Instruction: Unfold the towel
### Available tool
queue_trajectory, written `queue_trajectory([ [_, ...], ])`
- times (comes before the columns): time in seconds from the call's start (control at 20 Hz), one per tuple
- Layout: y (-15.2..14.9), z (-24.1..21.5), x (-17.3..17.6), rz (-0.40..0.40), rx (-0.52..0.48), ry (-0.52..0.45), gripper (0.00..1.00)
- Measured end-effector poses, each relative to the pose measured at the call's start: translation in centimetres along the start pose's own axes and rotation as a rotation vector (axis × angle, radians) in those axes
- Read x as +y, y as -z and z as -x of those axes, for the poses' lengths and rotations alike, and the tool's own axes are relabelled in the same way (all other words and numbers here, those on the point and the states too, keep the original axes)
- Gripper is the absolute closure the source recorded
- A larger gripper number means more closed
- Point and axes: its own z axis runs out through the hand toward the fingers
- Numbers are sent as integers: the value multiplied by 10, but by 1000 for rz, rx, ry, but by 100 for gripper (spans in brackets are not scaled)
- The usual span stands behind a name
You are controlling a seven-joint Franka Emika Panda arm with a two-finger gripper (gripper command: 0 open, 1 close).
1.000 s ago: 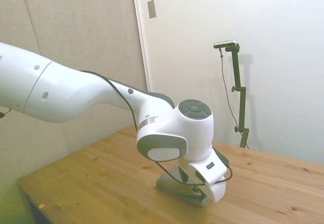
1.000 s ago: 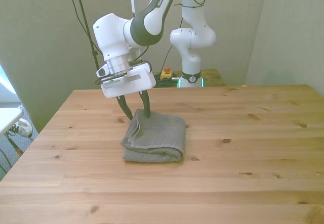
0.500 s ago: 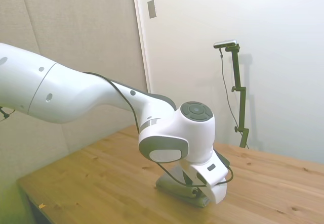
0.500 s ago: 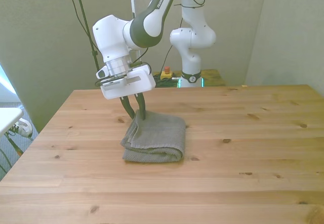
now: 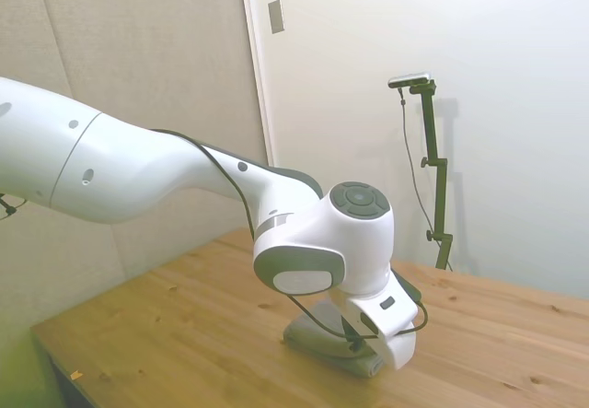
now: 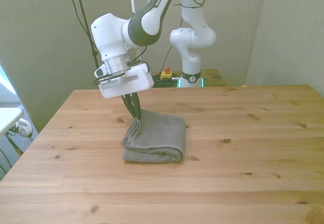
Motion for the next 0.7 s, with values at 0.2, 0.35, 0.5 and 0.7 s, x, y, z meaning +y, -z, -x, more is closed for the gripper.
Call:
queue_trajectory([
  [0.2,13,6,-15,-20,1,27,100],
  [0.35,20,20,-33,-38,-1,63,100],
  [0.5,23,41,-60,-54,-9,113,100],
  [0.7,24,84,-110,-66,-22,187,100],
])
